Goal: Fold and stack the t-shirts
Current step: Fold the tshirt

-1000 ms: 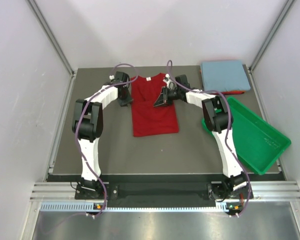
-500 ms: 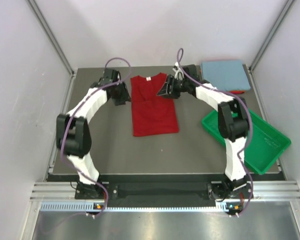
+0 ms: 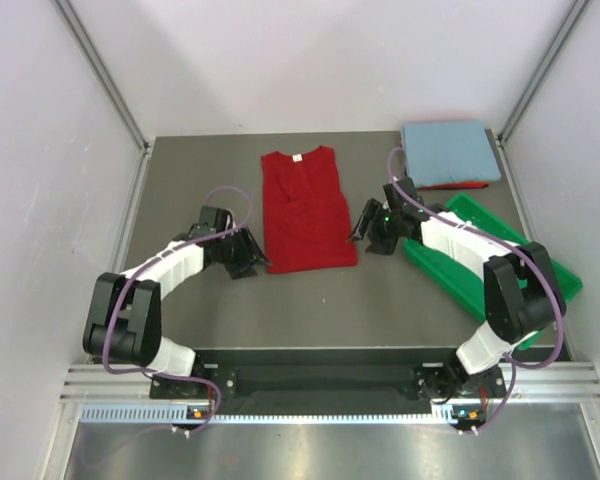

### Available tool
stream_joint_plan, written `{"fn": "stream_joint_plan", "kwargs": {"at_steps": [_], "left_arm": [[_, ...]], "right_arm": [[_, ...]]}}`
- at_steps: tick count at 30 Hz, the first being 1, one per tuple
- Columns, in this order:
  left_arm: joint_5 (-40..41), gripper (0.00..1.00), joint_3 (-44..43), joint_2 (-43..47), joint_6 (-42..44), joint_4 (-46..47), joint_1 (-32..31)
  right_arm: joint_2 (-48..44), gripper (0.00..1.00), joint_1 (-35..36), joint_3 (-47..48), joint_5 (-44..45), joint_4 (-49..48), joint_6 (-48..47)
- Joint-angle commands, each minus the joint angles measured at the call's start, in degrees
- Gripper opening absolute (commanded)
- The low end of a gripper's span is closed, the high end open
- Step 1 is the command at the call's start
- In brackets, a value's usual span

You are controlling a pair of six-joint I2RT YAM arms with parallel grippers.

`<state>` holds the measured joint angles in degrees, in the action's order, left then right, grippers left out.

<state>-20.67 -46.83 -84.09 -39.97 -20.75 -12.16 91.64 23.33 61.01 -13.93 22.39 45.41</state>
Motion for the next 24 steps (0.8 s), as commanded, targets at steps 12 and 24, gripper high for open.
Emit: {"fn": "stream_joint_plan", "kwargs": {"at_steps": [12,24], "left_arm": [[0.6,0.56,13.3,1.0,-14.3,21.2,-0.1],[5.7,0.49,12.3,-1.5,-16.0,21.3,-1.9]], "right_arm": [[5.4,0.52,4.4,-7.7,8.1,-12.5,12.7],[4.2,0.49,4.5,-12.0,10.8,-15.1,15.2]]}}
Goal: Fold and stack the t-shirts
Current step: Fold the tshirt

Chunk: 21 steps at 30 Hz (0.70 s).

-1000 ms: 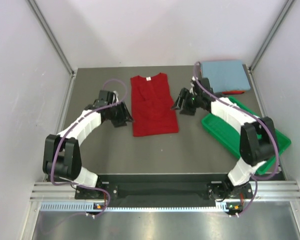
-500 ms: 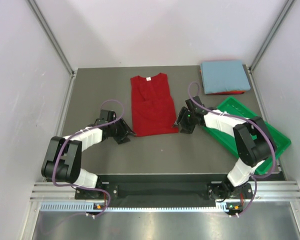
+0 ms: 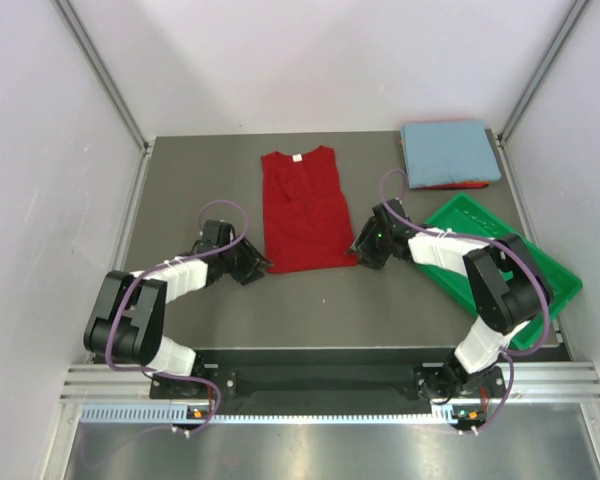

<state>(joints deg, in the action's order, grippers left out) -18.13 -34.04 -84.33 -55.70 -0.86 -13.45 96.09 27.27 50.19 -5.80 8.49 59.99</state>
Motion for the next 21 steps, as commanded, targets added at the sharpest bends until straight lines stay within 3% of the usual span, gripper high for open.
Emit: {"fn": "stream_joint_plan", "kwargs": {"at_steps": [1,7,10,13,14,15,21], "left_arm": [[3.3,0.47,-0.6,-1.4,-0.5,1.4,-0.6],[4.3,0.4,-0.7,-2.1,-1.5,1.9,-2.2],[4.2,0.3,-1.0,-2.7,-2.0,2.3,-3.1],[4.6,0.11,-1.6,-2.8,-2.0,1.5,-3.6],[4.9,0.05,-1.6,-2.6,-2.0,1.1,-3.7],[5.2,0.0,-1.6,-1.8,-2.0,1.1,-3.9],[7.9,0.0,-3.0,4.3,0.6,-7.3,-4.2]], "right_arm": [[0.0,0.49,0.6,-1.2,2.4,-1.5,0.7],[-0.5,0.42,0.7,-2.1,3.0,-1.7,0.7],[-1.2,0.34,0.7,-2.8,3.1,-1.9,0.8],[-2.3,0.14,1.0,-3.7,3.0,-2.2,0.8],[-3.2,0.03,1.1,-3.8,3.3,-2.0,0.7],[-3.5,0.0,1.2,-4.0,3.4,-1.9,0.5],[-8.0,0.0,1.6,-6.8,4.0,-0.3,-2.0]]}}
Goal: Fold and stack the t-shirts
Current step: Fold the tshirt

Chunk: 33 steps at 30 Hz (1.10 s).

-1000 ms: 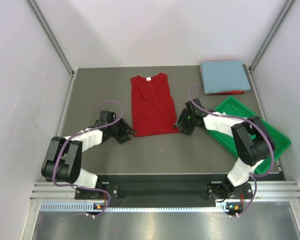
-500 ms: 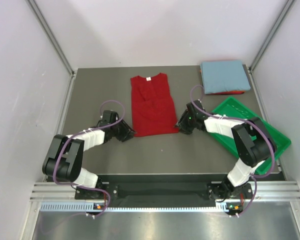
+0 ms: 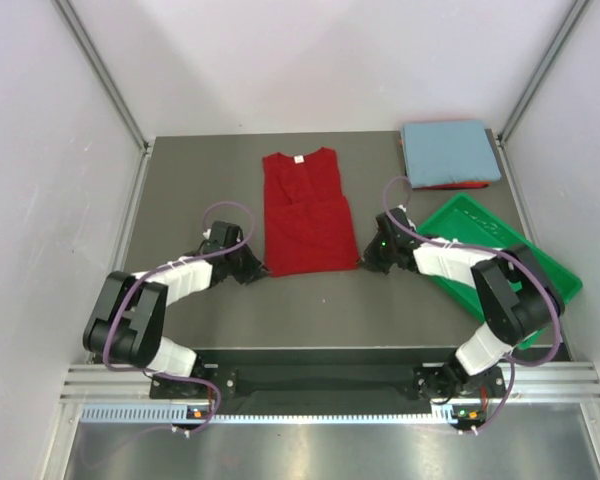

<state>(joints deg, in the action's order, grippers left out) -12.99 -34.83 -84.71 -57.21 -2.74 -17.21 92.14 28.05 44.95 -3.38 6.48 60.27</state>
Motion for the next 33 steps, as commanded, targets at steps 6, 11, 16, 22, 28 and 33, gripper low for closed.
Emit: {"fn": "stream_joint_plan", "kwargs": {"at_steps": [6,11,16,22,28,33], "left_arm": [[7.0,0.0,-2.5,14.6,4.7,-13.1,-3.8],[11.6,0.0,-1.5,23.9,3.2,-19.7,-10.1],[14.3,0.0,-0.9,28.7,0.0,-23.4,-15.7],[16.0,0.0,-2.3,33.4,-0.5,-26.7,-18.7],[16.9,0.0,-8.9,26.3,2.7,-27.7,-18.6],[19.1,0.0,-15.2,19.9,5.9,-28.1,-17.6]], "right_arm": [[-10.8,0.0,2.3,-4.4,2.8,4.7,-6.0],[-19.5,0.0,4.5,-6.5,6.1,9.4,-7.5],[-28.1,0.0,7.8,-6.0,9.3,16.2,-8.0],[-32.9,0.0,9.7,-4.1,10.9,20.5,-8.8],[-29.3,0.0,9.5,1.4,12.3,20.5,-13.5],[-22.5,0.0,6.1,10.8,10.1,20.6,-19.5]]}}
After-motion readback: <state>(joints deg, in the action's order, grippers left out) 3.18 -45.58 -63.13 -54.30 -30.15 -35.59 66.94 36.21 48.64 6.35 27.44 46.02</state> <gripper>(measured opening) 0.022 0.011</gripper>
